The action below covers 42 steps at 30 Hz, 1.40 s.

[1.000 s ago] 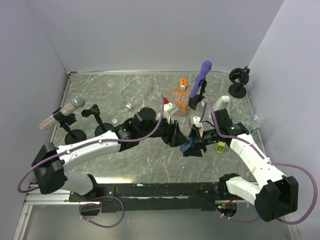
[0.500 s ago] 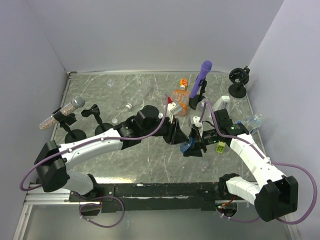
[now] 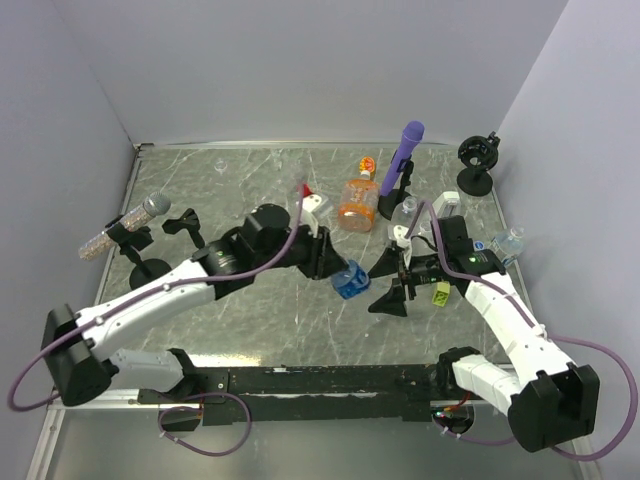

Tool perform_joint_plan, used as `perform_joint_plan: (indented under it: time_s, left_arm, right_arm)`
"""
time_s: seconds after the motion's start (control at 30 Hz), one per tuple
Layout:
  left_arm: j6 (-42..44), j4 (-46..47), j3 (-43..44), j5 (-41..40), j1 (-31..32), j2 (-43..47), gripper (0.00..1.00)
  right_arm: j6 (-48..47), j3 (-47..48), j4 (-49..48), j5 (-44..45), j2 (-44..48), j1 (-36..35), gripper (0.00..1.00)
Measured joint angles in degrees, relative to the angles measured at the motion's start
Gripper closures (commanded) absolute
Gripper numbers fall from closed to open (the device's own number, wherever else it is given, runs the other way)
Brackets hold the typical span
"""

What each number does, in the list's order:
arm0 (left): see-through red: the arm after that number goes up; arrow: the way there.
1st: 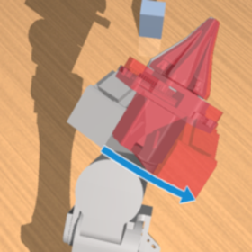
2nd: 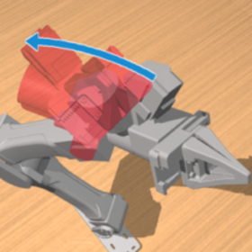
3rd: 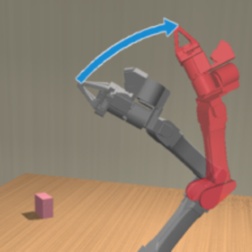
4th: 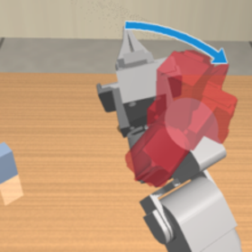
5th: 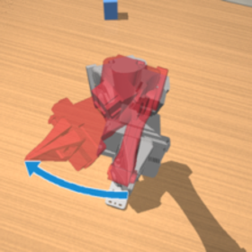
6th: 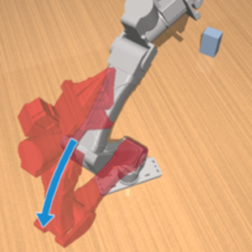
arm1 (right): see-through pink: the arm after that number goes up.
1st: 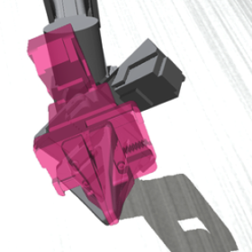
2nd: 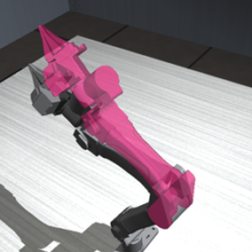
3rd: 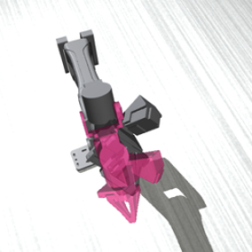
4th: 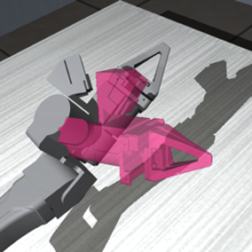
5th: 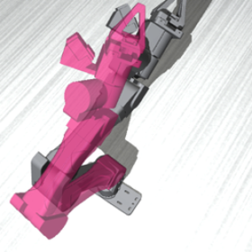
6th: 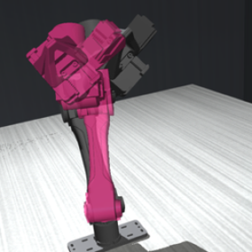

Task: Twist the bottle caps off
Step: Place the plastic bottle at the center of the board.

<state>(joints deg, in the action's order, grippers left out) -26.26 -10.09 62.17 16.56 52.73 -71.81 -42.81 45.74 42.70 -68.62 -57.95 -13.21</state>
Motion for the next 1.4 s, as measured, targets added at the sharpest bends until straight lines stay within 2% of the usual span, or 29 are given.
perform_joint_plan:
  time_s: [0.13, 0.33, 0.53, 0.67, 0.8, 1.17, 1.4]
  left_arm:
    - [3.2, -9.7, 2.0, -6.4, -1.7, 3.5, 0.99]
    - [8.7, -25.4, 10.4, -20.3, -5.9, 4.1, 0.99]
    - [14.8, -31.3, 16.5, -28.7, -17.7, 3.5, 0.99]
    - [17.6, -30.6, 16.7, -27.9, -26.1, 1.1, 0.99]
    - [19.3, -28.9, 16.7, -25.5, -30.9, -2.6, 0.99]
    - [21.6, -24.3, 16.7, -20.4, -34.6, -10.3, 0.99]
    - [21.7, -20.7, 16.7, -19.4, -35.3, -11.3, 0.99]
  right_arm:
    - [3.7, -0.1, -3.5, 2.1, 1.7, 1.4, 0.01]
    - [7.9, -0.9, -7.7, 5.4, 3.7, 3.1, 0.01]
    - [9.2, -1.1, -9.1, 6.3, 3.8, 3.1, 0.01]
    - [9.5, -1.1, -9.3, 6.5, 4.0, 3.1, 0.01]
    - [9.7, -1.1, -9.3, 6.5, 4.3, 3.3, 0.01]
    - [9.9, -1.1, -9.3, 6.5, 4.4, 3.4, 0.01]
    - [9.9, -1.1, -9.3, 6.5, 4.4, 3.4, 0.01]
